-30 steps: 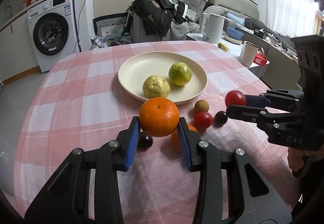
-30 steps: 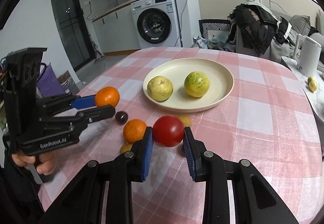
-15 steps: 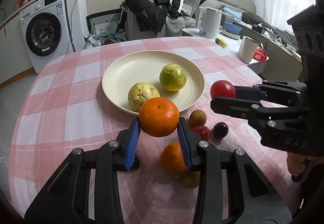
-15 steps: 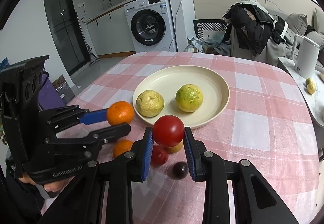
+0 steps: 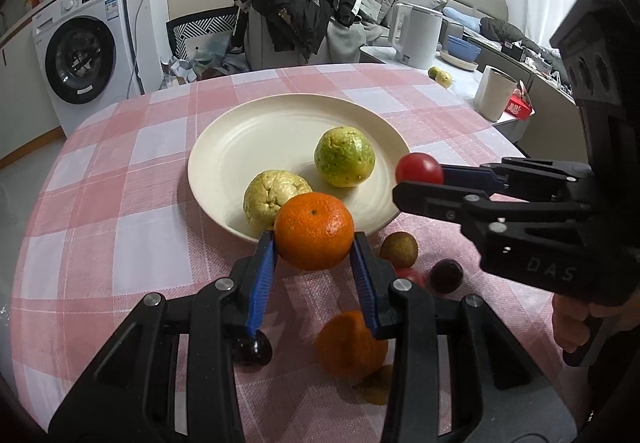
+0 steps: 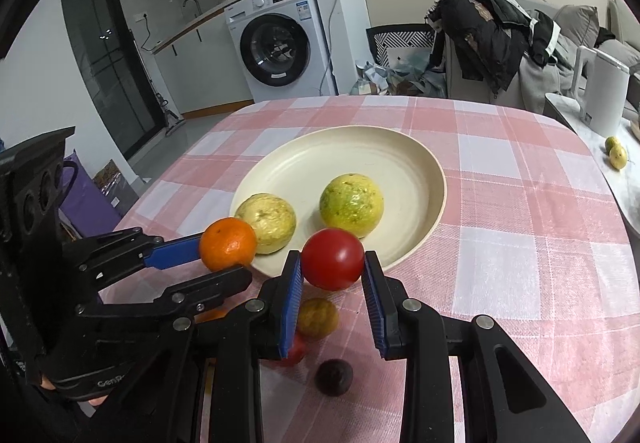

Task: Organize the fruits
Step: 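Carry the orange and tomato onto the plate and open both tools, then move both tools back toward the remaining fruits, then close the right tool around a dark plum while the left tool grasps the other dark plum, then carry both dark plums onto the cream plate and open both tools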

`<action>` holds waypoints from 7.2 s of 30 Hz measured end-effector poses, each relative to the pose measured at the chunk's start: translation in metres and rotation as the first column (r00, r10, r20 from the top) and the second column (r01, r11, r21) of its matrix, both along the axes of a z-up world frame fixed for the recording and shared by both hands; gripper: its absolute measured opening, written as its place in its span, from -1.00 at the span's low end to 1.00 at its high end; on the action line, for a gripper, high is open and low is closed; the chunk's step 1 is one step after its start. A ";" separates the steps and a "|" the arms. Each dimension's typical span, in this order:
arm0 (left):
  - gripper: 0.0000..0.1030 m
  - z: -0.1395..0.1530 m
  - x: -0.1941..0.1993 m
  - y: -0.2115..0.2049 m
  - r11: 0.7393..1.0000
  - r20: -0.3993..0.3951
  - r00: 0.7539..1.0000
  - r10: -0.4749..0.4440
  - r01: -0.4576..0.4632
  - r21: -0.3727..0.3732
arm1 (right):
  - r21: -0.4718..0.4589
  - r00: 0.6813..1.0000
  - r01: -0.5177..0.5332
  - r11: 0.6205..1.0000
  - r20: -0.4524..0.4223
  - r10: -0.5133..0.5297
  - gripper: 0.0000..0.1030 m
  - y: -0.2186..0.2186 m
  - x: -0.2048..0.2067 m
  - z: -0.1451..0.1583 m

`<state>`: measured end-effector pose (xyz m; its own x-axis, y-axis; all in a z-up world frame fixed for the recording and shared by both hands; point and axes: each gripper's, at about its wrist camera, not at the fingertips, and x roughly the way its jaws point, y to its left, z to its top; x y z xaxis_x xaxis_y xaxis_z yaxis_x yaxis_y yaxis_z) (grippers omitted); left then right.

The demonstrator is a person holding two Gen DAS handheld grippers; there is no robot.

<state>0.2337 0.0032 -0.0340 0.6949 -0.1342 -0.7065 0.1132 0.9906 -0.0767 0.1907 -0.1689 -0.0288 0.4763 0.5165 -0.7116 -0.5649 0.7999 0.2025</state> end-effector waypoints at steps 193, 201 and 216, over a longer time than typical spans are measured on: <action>-0.57 0.019 -0.049 0.038 0.998 0.087 0.994 0.061 -0.059 -0.029 | 0.055 0.994 -0.036 0.998 0.107 0.030 -0.55 -0.025 -0.041 0.023; -0.57 0.017 -0.025 0.036 0.997 0.092 0.993 0.068 -0.065 -0.043 | 0.090 0.994 0.007 0.996 0.106 -0.017 -0.55 -0.026 -0.016 0.026; -0.57 0.007 0.017 0.032 0.997 0.100 0.992 0.080 -0.078 -0.018 | 0.066 0.994 0.088 0.994 0.059 -0.092 -0.55 -0.020 0.026 0.002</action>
<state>0.2508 0.0348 -0.0271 0.7710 -0.0852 -0.6312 0.0426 0.9957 -0.0825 0.2166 -0.1890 -0.0264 0.5652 0.5124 -0.6465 -0.5042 0.8349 0.2209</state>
